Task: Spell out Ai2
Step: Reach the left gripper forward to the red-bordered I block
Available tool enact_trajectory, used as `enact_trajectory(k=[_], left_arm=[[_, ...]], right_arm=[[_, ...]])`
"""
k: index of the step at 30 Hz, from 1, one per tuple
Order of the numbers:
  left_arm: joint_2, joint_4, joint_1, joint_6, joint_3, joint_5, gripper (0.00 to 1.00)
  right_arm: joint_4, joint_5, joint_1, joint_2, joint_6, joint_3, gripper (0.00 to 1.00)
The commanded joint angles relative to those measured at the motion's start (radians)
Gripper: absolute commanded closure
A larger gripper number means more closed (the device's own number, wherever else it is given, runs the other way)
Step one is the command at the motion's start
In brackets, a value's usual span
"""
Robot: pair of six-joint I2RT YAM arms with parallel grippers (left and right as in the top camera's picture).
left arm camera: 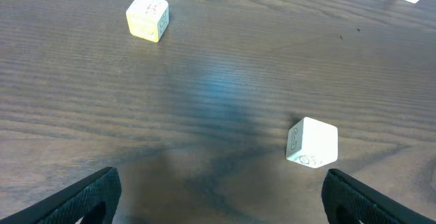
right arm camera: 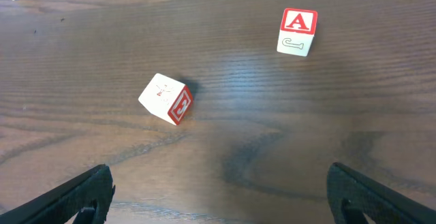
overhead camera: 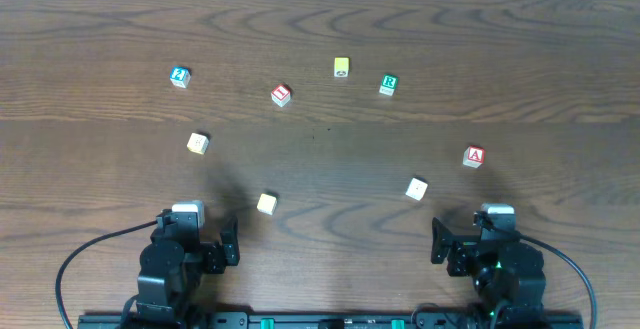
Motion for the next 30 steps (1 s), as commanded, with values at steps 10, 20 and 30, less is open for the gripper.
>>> enact_trajectory(k=[10, 20, 30], left_arm=[[-0.006, 0.192, 0.003, -0.125, -0.013, -0.006, 0.05], [0.318, 0.483, 0.002, -0.186, 0.011, 0.067, 0.05], [1.094, 0.439, 0.0, -0.203, 0.527, 0.119, 0.04]], right_arm=[[0.027, 0.0, -0.01, -0.009, 0.014, -0.01, 0.01], [0.18, 0.0, -0.01, -0.009, 0.014, -0.01, 0.01], [0.198, 0.0, -0.01, -0.009, 0.014, -0.01, 0.01]])
